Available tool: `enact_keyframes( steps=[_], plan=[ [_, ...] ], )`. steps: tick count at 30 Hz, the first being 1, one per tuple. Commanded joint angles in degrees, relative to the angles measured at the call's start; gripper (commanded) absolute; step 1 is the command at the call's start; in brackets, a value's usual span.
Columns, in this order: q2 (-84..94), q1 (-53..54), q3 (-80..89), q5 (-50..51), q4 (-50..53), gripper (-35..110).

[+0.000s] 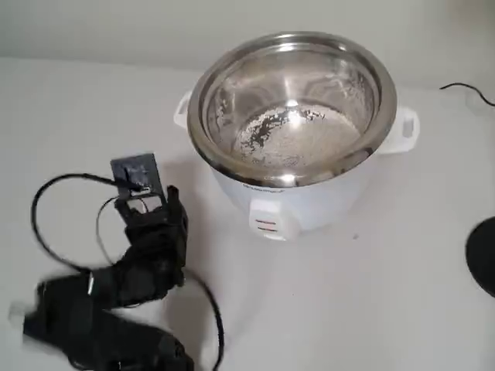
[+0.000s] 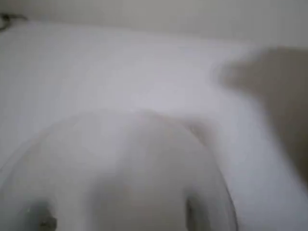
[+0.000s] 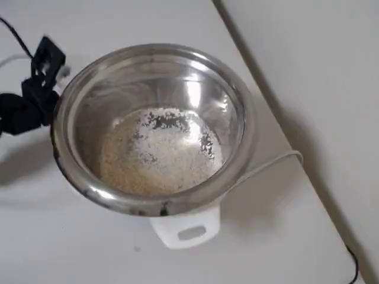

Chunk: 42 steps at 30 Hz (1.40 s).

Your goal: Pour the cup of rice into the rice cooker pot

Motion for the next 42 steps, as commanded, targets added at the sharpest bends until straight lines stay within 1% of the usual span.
enact_keyframes(
  steps=[1, 4, 11, 14, 16, 20, 23, 25, 30, 35, 42],
  plan=[
    [-18.8, -1.2, -8.0, -1.2, -18.2, 28],
    [-24.8, -1.3, -12.0, -1.8, -20.4, 31],
    [-30.5, -0.1, -18.7, -1.4, -22.0, 36],
    [-34.0, 0.6, -20.8, -2.6, -24.6, 47],
    [-36.4, 1.1, -22.4, -4.4, -26.5, 50],
    [-39.2, 1.6, -25.0, -8.9, -26.6, 52],
    [-39.5, 1.6, -25.3, -9.4, -27.3, 52],
    [-39.5, 2.5, -24.8, -9.4, -27.7, 52],
    [-39.6, 4.9, -20.3, -8.7, -32.4, 52],
    [-36.4, 5.5, -10.5, -7.5, -37.7, 52],
    [-31.2, 9.0, -0.2, -3.3, -40.3, 52]
  ],
)
